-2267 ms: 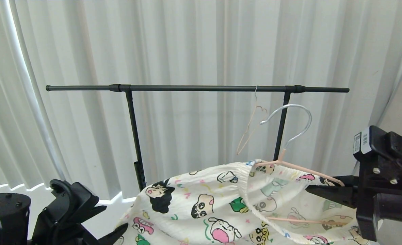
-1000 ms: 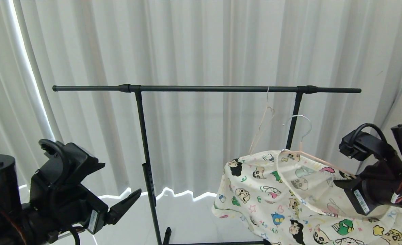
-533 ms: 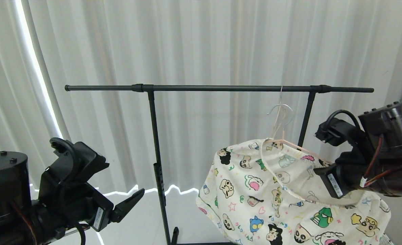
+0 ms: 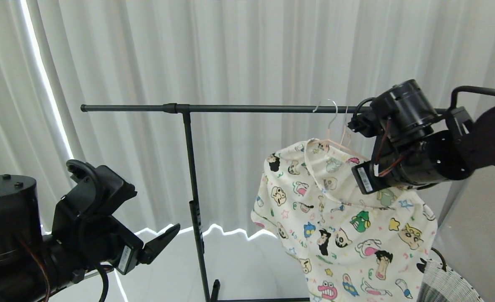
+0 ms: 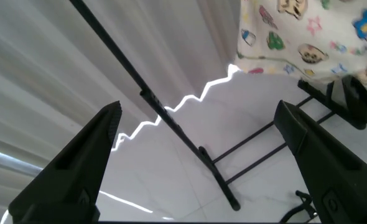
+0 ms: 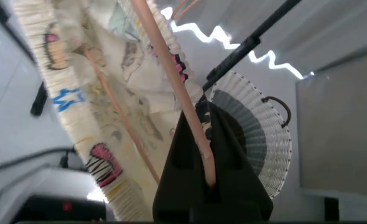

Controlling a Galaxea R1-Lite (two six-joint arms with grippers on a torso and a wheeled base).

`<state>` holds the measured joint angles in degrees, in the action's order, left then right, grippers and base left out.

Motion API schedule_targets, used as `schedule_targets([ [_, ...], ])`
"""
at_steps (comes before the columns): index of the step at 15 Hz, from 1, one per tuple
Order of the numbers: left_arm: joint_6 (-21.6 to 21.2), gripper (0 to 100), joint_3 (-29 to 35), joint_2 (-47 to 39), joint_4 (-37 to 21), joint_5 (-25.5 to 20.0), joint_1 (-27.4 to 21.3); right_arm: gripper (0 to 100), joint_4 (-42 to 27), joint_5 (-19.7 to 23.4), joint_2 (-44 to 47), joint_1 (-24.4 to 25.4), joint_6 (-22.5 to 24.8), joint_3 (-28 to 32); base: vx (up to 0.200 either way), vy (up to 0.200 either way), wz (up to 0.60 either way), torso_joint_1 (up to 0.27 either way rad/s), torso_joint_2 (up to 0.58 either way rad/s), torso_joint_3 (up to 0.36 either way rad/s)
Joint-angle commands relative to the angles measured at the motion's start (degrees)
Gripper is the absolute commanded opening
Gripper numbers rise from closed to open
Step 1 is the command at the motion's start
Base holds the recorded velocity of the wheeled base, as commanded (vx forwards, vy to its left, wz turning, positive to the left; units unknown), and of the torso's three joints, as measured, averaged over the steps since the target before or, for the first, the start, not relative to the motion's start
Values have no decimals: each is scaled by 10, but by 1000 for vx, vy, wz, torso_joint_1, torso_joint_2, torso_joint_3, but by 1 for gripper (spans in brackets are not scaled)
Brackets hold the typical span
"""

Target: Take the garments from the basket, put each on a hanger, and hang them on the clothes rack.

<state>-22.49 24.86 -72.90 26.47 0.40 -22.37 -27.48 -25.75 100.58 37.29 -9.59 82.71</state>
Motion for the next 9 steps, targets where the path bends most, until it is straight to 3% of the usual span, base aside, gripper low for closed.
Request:
schedule_targets([
  [1,0,100,6,-6,0,0,-8,0,-8,-17,59,10,-17,54,0,0,0,0,0,0],
  [2,0,100,6,-6,1,0,-10,0,-8,-18,59,11,-17,56,0,0,0,0,0,0],
  [9,1,100,5,-9,0,0,-25,0,-8,-20,70,23,-41,108,200,0,0,0,4,2],
])
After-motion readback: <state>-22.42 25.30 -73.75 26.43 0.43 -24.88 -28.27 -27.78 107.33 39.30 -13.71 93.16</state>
